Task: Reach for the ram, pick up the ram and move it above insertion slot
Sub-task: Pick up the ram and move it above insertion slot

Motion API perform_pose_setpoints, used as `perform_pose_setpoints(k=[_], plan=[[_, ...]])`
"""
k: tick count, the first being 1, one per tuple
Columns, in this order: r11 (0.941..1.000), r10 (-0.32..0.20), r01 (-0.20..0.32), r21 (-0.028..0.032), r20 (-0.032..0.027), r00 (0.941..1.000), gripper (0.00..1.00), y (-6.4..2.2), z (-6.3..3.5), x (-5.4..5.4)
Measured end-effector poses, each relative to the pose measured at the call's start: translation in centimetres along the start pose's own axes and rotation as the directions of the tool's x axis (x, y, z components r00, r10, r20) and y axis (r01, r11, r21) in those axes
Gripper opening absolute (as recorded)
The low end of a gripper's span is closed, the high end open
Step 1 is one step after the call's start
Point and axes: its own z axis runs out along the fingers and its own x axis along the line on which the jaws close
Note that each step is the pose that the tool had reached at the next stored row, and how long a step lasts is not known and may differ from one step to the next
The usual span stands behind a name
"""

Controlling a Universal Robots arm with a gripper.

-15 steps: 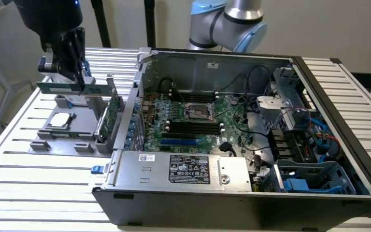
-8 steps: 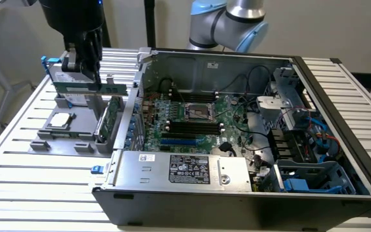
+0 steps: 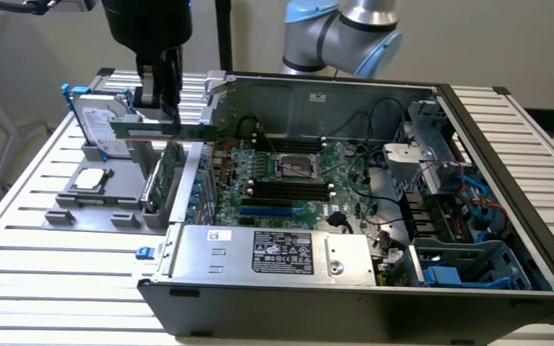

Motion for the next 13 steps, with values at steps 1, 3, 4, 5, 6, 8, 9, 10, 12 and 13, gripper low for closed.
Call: perform_pose_setpoints(k=[1, 3, 4, 5, 6, 8, 9, 10, 12, 13], plan=[[1.0000, -0.001, 0.001, 0.0000, 0.0017, 1.0000, 0.13, -0.45, -0.03, 0.0], [1.0000, -0.003, 0.003, 0.0001, 0.0050, 1.0000, 0.13, -1.36, -0.08, 0.1], [1.0000, -0.004, 0.004, 0.0001, 0.0066, 1.0000, 0.13, -1.81, -0.11, 0.1], [1.0000, -0.005, 0.005, 0.0002, 0.0083, 1.0000, 0.13, -2.26, -0.13, 0.1], [1.0000, -0.006, 0.006, 0.0002, 0.0101, 0.9999, 0.13, -2.71, -0.16, 0.1], [1.0000, -0.008, 0.008, 0.0003, 0.0134, 0.9999, 0.13, -3.60, -0.21, 0.2], [1.0000, -0.010, 0.010, 0.0003, 0.0152, 0.9998, 0.13, -4.08, -0.23, 0.2], [0.9999, -0.011, 0.011, 0.0004, 0.0167, 0.9998, 0.13, -4.52, -0.25, 0.2], [0.9999, -0.013, 0.013, 0.0005, 0.0196, 0.9997, 0.13, -5.41, -0.29, 0.2], [0.9999, -0.014, 0.014, 0.0005, 0.0203, 0.9997, 0.13, -5.86, -0.32, 0.2]])
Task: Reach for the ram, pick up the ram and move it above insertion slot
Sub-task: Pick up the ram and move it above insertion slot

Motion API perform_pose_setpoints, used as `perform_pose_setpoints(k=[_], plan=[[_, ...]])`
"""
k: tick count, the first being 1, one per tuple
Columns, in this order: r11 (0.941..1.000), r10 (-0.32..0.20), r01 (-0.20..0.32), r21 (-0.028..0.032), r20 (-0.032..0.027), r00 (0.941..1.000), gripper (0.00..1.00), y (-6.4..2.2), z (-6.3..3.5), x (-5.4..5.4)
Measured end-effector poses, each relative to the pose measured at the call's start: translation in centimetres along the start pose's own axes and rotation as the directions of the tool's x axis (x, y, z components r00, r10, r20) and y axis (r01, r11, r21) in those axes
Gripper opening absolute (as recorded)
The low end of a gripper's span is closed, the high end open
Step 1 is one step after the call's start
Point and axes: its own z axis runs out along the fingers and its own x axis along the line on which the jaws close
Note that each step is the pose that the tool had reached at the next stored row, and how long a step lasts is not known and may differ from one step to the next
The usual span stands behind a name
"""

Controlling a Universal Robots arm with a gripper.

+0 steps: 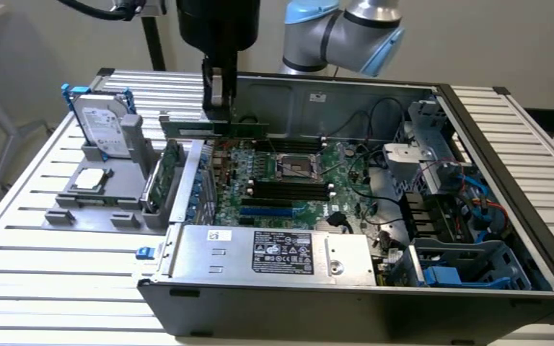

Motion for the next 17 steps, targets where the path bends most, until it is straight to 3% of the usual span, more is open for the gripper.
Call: perform_pose_setpoints(k=[8, 17], plan=[[1.0000, -0.010, 0.010, -0.0007, 0.0000, 1.0000, 0.13, -3.44, 0.02, 0.2], [0.9999, -0.016, 0.016, -0.0012, -0.0018, 0.9999, 0.13, -7.18, 0.91, 0.2]])
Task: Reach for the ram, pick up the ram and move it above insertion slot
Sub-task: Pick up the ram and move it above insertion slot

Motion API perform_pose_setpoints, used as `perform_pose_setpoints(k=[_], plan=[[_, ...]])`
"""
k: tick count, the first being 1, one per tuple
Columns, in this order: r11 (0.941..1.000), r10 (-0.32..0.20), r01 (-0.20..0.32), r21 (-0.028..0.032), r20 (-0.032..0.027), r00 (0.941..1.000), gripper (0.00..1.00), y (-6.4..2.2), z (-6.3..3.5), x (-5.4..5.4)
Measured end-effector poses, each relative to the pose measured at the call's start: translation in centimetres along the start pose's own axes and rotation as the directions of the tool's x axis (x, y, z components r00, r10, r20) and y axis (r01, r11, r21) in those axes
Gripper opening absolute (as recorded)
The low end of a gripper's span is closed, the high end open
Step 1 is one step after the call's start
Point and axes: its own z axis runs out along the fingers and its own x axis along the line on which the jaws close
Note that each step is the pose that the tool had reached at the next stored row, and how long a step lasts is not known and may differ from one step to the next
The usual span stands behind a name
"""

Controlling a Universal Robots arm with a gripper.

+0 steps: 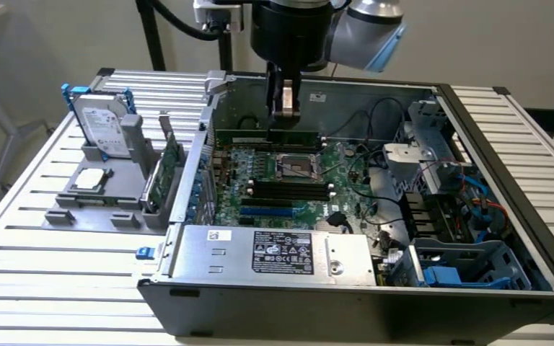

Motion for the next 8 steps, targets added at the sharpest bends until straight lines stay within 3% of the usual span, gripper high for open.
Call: perform_pose_setpoints(k=[4, 8], plan=[[1.0000, 0.000, 0.000, -0.0002, -0.0024, 1.0000, 0.13, -1.75, 0.46, -0.6], [1.0000, 0.001, -0.001, -0.0003, -0.0053, 1.0000, 0.13, -2.64, 0.66, -1.3]])
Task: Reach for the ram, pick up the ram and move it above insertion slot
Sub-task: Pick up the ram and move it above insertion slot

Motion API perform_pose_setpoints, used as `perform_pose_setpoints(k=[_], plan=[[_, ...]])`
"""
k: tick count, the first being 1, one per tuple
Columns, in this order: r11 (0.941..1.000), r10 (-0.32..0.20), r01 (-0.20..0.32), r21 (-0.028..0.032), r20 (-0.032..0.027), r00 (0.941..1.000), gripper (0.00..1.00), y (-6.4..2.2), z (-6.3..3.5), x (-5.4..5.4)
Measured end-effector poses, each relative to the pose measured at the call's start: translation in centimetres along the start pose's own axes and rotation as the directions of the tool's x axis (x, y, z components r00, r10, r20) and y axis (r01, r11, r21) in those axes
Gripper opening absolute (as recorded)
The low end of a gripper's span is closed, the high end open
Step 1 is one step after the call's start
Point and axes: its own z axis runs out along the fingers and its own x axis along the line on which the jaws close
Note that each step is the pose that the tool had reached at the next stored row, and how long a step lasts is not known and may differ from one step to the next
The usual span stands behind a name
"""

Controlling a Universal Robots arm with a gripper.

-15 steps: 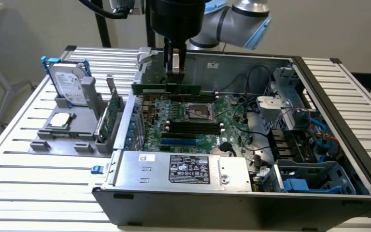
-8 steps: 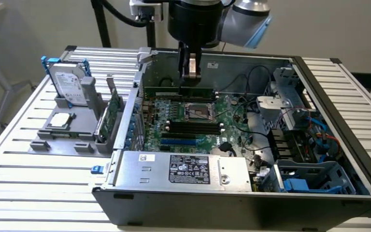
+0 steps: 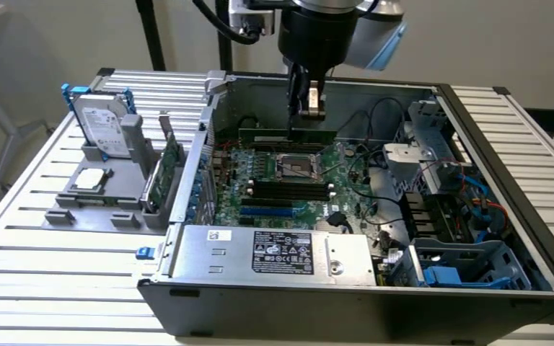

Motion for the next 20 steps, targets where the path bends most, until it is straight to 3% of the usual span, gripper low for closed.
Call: perform_pose_setpoints(k=[11, 20], plan=[[0.9988, 0.048, -0.048, 0.0032, 0.0012, 0.9988, 0.13, -0.44, 0.18, -1.0], [0.9983, 0.058, -0.058, 0.0050, -0.0028, 0.9983, 0.13, -0.71, 0.22, -1.8]])
